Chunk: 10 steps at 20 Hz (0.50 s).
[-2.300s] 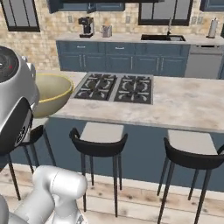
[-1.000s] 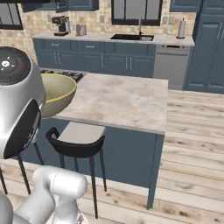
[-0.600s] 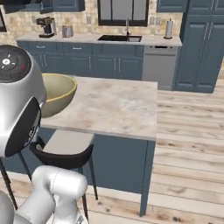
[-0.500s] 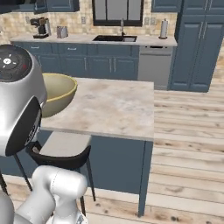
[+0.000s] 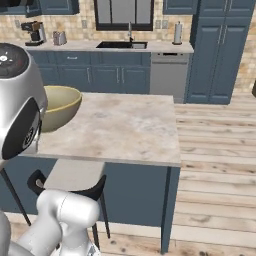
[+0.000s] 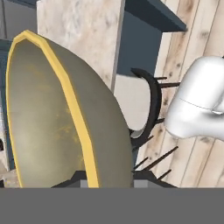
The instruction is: Pick up the bowls from the cabinet and place each bowl in front of a stool on the dining counter.
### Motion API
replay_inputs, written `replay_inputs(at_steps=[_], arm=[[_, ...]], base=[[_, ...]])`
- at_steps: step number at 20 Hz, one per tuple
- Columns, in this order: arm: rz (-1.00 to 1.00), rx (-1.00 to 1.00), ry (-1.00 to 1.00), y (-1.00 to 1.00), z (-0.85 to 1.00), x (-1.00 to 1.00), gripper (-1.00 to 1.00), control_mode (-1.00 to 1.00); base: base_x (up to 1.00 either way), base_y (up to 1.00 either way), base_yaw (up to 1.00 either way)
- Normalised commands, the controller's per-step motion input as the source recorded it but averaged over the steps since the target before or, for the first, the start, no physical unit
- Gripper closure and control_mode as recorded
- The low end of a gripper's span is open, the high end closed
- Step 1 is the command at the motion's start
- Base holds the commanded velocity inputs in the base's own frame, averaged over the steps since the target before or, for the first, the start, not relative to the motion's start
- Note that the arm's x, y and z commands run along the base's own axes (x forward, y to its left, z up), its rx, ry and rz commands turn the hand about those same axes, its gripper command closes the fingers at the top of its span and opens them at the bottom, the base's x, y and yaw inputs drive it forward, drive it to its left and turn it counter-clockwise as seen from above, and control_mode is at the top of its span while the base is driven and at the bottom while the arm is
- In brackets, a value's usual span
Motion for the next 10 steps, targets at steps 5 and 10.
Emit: replay_inputs(at_steps=[5,10], arm=[[0.07,-0.05,0.16,0.95,-0.76,1.00,1.00,-1.00],[0.15,0.00,0.09,0.31,-0.88,1.00,1.00,-1.00]], base=[[0.00,0.00,0.00],[0.00,0.00,0.00]])
